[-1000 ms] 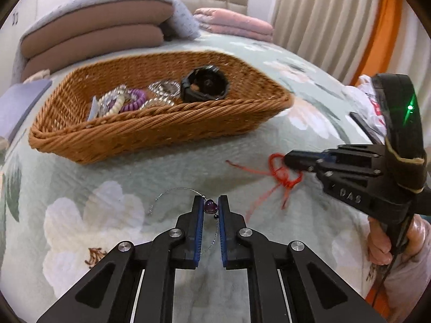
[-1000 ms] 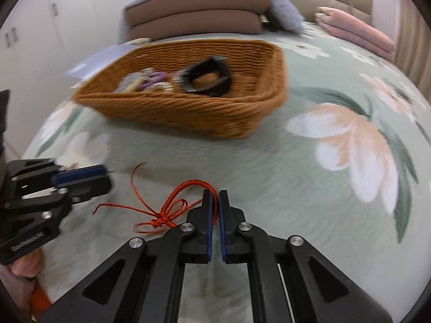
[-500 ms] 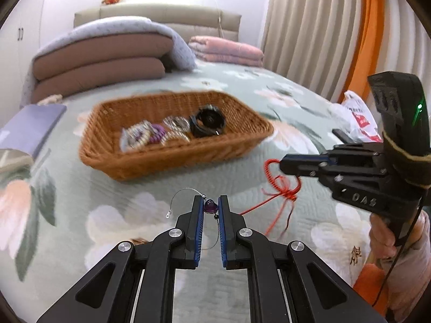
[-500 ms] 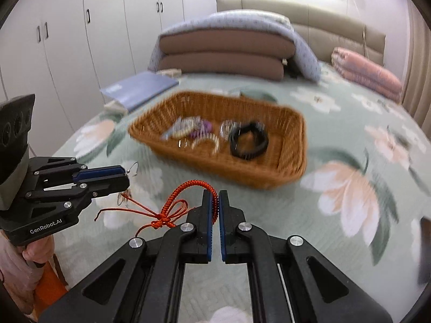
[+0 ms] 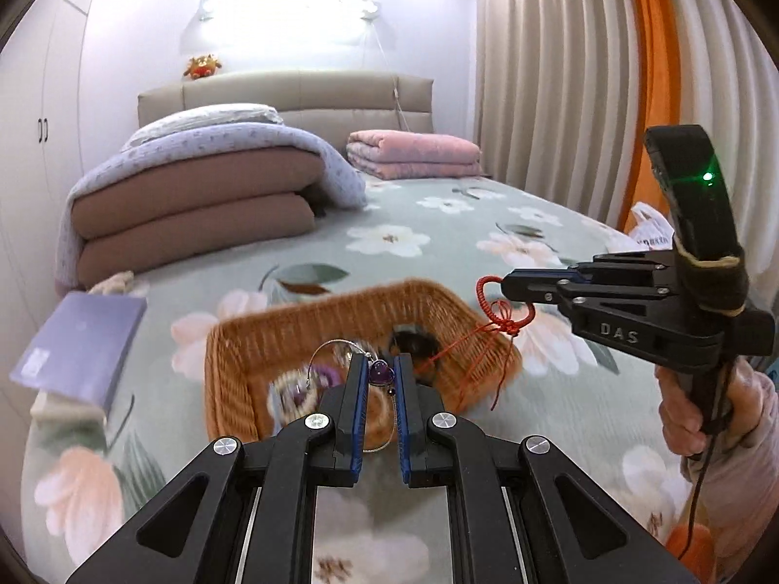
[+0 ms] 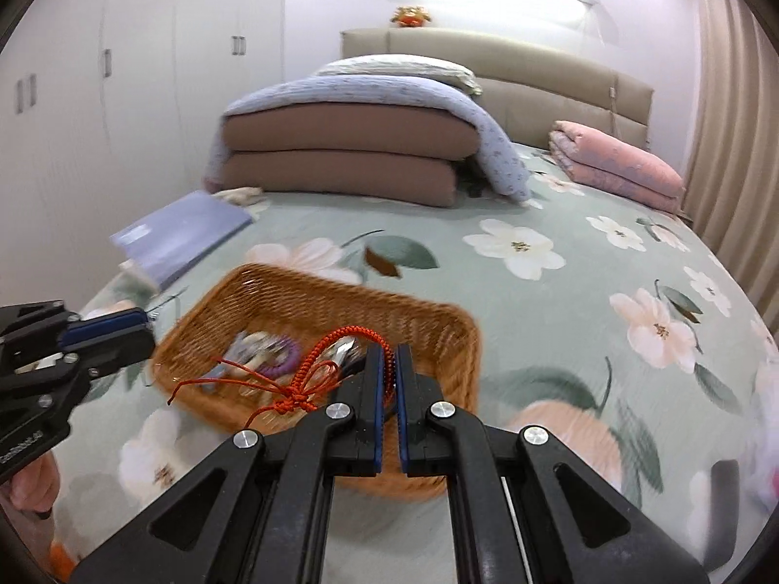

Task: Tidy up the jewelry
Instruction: 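Release the purple-charm bracelet into the basket with the left tool while the right tool drops the red cord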

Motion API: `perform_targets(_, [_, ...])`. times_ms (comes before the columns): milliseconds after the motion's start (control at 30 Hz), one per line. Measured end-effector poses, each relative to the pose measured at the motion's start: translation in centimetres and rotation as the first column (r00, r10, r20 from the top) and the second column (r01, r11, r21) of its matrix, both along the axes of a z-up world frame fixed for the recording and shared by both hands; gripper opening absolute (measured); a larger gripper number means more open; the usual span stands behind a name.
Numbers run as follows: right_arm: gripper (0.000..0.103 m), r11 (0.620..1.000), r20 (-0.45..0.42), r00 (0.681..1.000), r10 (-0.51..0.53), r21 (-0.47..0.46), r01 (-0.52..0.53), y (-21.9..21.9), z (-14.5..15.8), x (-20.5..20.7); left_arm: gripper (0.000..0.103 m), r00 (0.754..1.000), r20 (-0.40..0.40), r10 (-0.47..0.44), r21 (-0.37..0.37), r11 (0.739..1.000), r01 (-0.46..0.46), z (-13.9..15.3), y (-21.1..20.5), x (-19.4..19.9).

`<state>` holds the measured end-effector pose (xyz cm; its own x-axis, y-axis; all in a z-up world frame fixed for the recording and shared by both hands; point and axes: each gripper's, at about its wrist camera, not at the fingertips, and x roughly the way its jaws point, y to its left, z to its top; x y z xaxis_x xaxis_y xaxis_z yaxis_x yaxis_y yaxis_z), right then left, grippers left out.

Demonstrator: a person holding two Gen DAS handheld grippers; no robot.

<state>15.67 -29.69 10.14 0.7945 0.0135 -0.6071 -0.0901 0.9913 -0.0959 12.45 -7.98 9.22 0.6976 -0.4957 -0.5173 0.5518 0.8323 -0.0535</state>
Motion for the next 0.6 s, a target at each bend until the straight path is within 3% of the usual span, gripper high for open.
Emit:
perform_targets(333, [0.006,0.994,-0.133,0.987,-0.093,0.046,0.1,-2.8,-3.5,8.2,0.01,0.994,-0.101,0.042,-0.03,0.999,-0.045,-1.8,-0.5,9.1])
perform_targets(600, [0.006,0.989,-0.189,0.972,-0.139,0.022,0.146,-3.2,-6.7,10.5,0.01,0.981,-0.18,0.07,0.011,0.998,-0.069,-5.2,-1.4,12.5])
